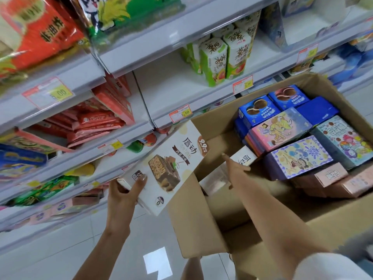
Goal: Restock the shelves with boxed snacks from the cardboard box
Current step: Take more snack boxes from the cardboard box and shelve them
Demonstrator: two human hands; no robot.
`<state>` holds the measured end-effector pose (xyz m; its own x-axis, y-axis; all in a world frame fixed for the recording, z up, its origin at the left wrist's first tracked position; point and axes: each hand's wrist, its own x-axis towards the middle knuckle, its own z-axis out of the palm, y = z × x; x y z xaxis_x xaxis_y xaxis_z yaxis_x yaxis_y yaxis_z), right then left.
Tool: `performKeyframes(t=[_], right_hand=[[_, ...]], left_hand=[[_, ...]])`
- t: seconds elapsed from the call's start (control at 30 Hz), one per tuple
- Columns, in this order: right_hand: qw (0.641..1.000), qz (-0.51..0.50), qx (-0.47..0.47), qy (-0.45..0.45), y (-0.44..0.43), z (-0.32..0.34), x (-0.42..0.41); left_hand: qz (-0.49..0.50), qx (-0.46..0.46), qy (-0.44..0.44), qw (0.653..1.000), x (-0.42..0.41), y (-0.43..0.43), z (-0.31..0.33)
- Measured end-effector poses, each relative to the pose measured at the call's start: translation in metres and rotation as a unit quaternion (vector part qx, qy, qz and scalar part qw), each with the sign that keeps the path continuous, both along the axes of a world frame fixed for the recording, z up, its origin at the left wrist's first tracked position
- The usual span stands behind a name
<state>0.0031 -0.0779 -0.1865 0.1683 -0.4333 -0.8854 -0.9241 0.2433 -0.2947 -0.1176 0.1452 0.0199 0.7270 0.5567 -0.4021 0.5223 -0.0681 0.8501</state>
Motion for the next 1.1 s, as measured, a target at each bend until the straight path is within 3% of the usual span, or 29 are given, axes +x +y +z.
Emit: performKeyframes(t=[0.17, 0.27, 0.37, 0.47, 0.57, 0.8, 0.93, 1.1], right_hand=[[0.998, 0.015, -0.063, -0.002, 0.02, -0.02, -0.013], [0.997, 0.052, -0.036, -0.051, 0.008, -0.008, -0.026], [0.988, 0.105, -0.03, -0.108, -0.013, 0.027, -0.036], [0.957, 0.25, -0.058, -0.132, -0.03, 0.081, -0.043], [0.929, 0.32, -0.078, -0.167, -0.045, 0.136, -0.047], [0.911, 0.348, -0.021, -0.218, -0.066, 0.242, -0.058], [0.902, 0.353, -0.027, -0.245, -0.061, 0.267, -0.068], [0.894, 0.328, 0.034, -0.302, -0.044, 0.284, -0.079]], left_hand=[[0.01, 0.013, 0.008, 1.0, -0.011, 0.025, -0.001], [0.01, 0.024, 0.008, 1.0, -0.015, 0.042, -0.004], [0.003, 0.023, 0.009, 1.0, -0.016, 0.052, 0.001], [-0.02, 0.022, 0.002, 1.0, -0.009, 0.058, 0.006], [-0.058, 0.019, -0.007, 0.998, 0.003, 0.061, 0.017], [-0.121, 0.063, -0.031, 0.99, 0.022, 0.075, 0.042], [-0.074, 0.097, -0.019, 0.992, 0.018, 0.076, 0.061], [0.002, 0.104, -0.014, 0.995, -0.009, 0.081, 0.081]])
